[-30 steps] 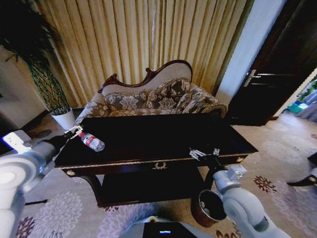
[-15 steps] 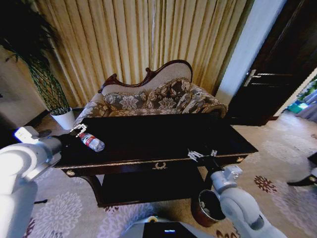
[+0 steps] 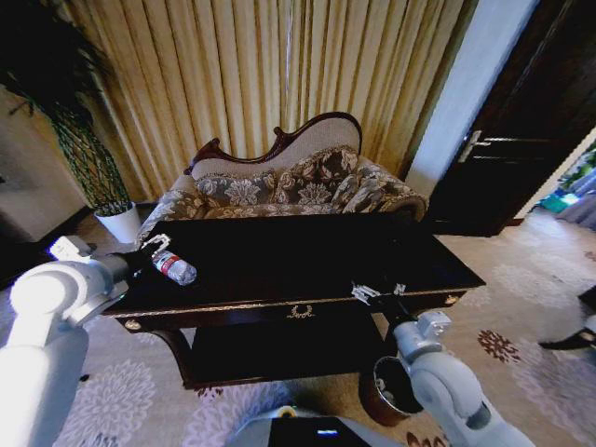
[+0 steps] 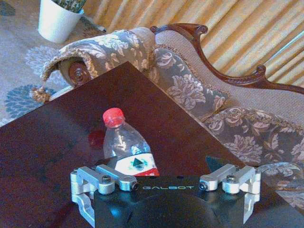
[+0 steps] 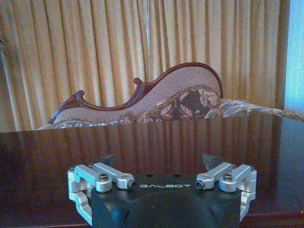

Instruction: Move to the front of the table and place the trash on the table into the trash bin.

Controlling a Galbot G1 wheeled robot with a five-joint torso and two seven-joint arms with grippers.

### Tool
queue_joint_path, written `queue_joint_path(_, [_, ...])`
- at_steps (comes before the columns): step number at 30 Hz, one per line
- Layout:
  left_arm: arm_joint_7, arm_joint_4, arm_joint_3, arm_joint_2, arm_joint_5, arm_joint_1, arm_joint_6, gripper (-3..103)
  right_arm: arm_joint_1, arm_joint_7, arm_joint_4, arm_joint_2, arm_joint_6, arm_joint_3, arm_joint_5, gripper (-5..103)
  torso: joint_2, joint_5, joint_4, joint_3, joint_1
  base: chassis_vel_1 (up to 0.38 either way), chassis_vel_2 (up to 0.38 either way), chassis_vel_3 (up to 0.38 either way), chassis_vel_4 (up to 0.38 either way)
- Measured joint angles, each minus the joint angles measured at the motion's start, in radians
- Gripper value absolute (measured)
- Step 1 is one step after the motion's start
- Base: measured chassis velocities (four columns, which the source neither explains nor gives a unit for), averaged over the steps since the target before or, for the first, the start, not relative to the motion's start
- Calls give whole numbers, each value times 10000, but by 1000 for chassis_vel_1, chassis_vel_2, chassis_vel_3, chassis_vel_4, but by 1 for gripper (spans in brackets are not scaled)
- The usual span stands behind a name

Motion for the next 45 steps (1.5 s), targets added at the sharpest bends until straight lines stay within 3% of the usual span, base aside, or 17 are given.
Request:
queue_joint_path(19, [-791,456,-9,-132,-507,-84,-133,100,204,15,-339,-4,123,-204,-15,100,0,-1,0,0,0,0,0,0,0])
queue_joint_path(45, [-575,988,177,-393,-301,-372,-184,100,100,17,-359,-73,296,-158,-169,100,0,0,0,0,0,0,0,0,0])
